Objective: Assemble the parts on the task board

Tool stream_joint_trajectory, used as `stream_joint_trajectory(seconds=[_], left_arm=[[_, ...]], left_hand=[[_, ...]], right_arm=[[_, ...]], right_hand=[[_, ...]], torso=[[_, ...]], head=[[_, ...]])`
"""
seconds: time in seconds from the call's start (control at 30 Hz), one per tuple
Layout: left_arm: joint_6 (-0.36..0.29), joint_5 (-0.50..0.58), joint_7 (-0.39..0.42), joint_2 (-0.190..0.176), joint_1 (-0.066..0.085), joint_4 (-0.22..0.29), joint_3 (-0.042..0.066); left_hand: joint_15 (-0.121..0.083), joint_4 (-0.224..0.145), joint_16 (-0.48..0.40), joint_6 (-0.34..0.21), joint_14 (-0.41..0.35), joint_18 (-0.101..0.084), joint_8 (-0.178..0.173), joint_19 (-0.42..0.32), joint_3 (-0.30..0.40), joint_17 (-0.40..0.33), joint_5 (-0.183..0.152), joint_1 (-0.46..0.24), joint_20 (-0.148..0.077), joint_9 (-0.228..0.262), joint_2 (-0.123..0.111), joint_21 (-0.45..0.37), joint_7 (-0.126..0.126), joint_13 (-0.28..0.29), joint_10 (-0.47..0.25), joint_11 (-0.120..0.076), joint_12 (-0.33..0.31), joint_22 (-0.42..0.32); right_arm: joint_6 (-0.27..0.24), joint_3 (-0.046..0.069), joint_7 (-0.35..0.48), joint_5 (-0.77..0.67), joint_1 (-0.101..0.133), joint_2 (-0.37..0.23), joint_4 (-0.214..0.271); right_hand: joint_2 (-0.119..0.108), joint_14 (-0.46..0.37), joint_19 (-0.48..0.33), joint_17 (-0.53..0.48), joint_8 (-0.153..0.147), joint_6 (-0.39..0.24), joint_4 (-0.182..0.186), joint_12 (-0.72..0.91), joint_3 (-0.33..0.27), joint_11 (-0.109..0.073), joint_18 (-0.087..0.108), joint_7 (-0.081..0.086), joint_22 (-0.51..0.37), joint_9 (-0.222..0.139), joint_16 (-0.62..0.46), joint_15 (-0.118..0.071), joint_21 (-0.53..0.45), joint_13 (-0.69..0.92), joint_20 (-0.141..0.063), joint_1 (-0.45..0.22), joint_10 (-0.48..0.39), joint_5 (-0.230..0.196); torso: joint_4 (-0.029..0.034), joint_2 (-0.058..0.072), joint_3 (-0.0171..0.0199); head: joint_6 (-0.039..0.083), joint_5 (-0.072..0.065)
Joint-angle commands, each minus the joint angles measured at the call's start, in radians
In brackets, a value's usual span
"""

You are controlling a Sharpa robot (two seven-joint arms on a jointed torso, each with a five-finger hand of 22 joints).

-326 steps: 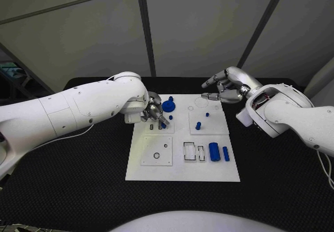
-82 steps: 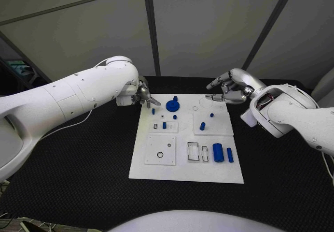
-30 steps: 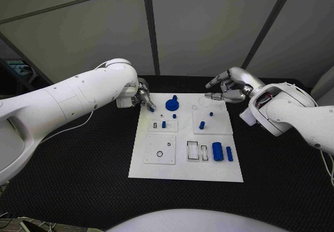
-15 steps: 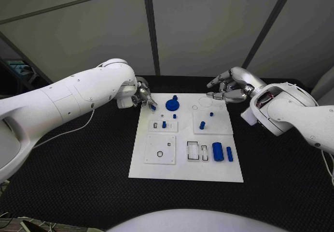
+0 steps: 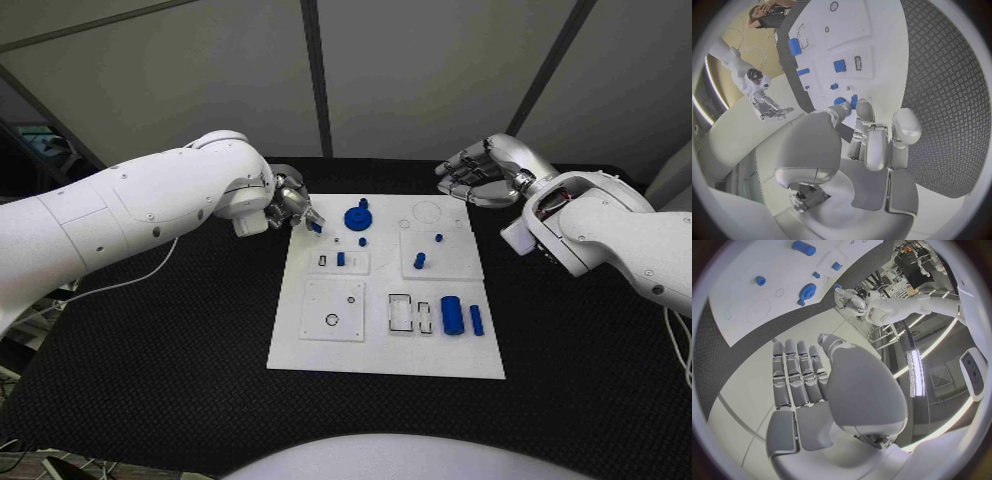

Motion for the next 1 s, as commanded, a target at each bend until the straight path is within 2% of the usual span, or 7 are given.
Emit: stream_joint_trajectory(seconds=[0.03, 0.13, 0.3, 0.4, 0.73, 1.0], left_arm=[[-0.105, 0.000, -0.004, -0.031, -0.008, 0.063, -0.005], [-0.128, -0.009, -0.018, -0.058, -0.016, 0.112, -0.013], [-0.145, -0.033, -0.033, -0.084, -0.025, 0.164, -0.022], [-0.150, -0.055, -0.039, -0.094, -0.033, 0.186, -0.024], [-0.145, -0.114, -0.051, -0.091, -0.061, 0.206, -0.027], [-0.133, -0.122, -0.057, -0.086, -0.068, 0.209, -0.027]], left_hand=[[-0.009, -0.146, 0.006, 0.002, 0.040, 0.002, 0.005, 0.011, 0.157, 0.002, 0.006, -0.013, -0.001, 0.005, -0.002, 0.008, -0.006, 0.002, 0.029, -0.021, 0.004, 0.006], [-0.009, -0.147, 0.006, 0.003, 0.040, 0.001, 0.006, 0.013, 0.161, 0.002, 0.006, -0.015, -0.001, 0.006, -0.003, 0.011, -0.006, 0.003, 0.031, -0.021, 0.005, 0.009], [-0.010, -0.149, 0.006, 0.004, 0.040, 0.001, 0.009, 0.016, 0.169, 0.002, 0.006, -0.020, -0.002, 0.007, -0.007, 0.013, -0.007, 0.006, 0.035, -0.022, 0.007, 0.013], [-0.010, -0.149, 0.006, 0.004, 0.040, 0.000, 0.009, 0.016, 0.171, 0.003, 0.006, -0.021, -0.002, 0.008, -0.008, 0.014, -0.007, 0.006, 0.036, -0.023, 0.007, 0.014], [-0.011, -0.153, 0.006, 0.008, 0.040, 0.000, 0.013, 0.019, 0.183, 0.003, 0.006, -0.026, -0.003, 0.010, -0.014, 0.016, -0.009, 0.006, 0.041, -0.024, 0.007, 0.017], [-0.012, -0.155, 0.006, 0.010, 0.041, -0.001, 0.015, 0.021, 0.190, 0.003, 0.007, -0.030, -0.004, 0.011, -0.017, 0.018, -0.010, 0.005, 0.044, -0.025, 0.006, 0.020]], right_arm=[[-0.018, 0.001, 0.094, 0.073, 0.002, -0.001, -0.008], [-0.024, 0.001, 0.104, 0.078, 0.002, -0.003, -0.014], [-0.027, 0.001, 0.109, 0.082, 0.002, -0.004, -0.018], [-0.028, 0.001, 0.109, 0.081, 0.002, -0.004, -0.018], [-0.033, 0.001, 0.108, 0.079, 0.002, -0.003, -0.019], [-0.033, 0.001, 0.106, 0.078, 0.002, -0.001, -0.020]], right_hand=[[-0.006, 0.020, 0.007, -0.064, -0.024, 0.007, -0.023, -0.053, 0.003, 0.010, 0.013, 0.008, -0.046, -0.001, -0.060, 0.007, -0.069, -0.055, 0.015, -0.015, 0.015, -0.004], [-0.004, 0.033, 0.023, -0.100, -0.028, 0.003, -0.039, -0.082, -0.001, 0.015, 0.014, 0.011, -0.072, -0.002, -0.092, 0.014, -0.106, -0.057, 0.016, -0.026, 0.018, -0.003], [-0.002, 0.036, 0.033, -0.126, -0.029, -0.008, -0.053, -0.102, -0.009, 0.021, 0.013, 0.016, -0.092, -0.002, -0.111, 0.021, -0.135, -0.057, 0.019, -0.034, 0.014, -0.004], [-0.001, 0.032, 0.041, -0.137, -0.029, -0.012, -0.059, -0.110, -0.013, 0.023, 0.013, 0.017, -0.099, -0.002, -0.113, 0.024, -0.143, -0.057, 0.019, -0.037, 0.011, -0.004], [0.000, 0.024, 0.051, -0.151, -0.029, -0.018, -0.066, -0.119, -0.022, 0.026, 0.012, 0.020, -0.108, -0.003, -0.114, 0.027, -0.156, -0.056, 0.021, -0.043, 0.008, -0.004], [0.000, 0.021, 0.054, -0.155, -0.029, -0.021, -0.069, -0.123, -0.026, 0.028, 0.012, 0.022, -0.111, -0.003, -0.114, 0.028, -0.161, -0.056, 0.021, -0.045, 0.007, -0.004]], torso=[[0.0004, -0.001, 0.0011], [0.0004, -0.001, 0.0022], [-0.0032, 0.000, 0.0005], [-0.0021, 0.001, 0.0005], [-0.0036, 0.002, 0.0000], [-0.0025, 0.001, 0.0001]], head=[[-0.001, 0.007], [-0.002, 0.009], [-0.004, 0.013], [-0.004, 0.010], [-0.009, 0.011], [-0.015, 0.011]])
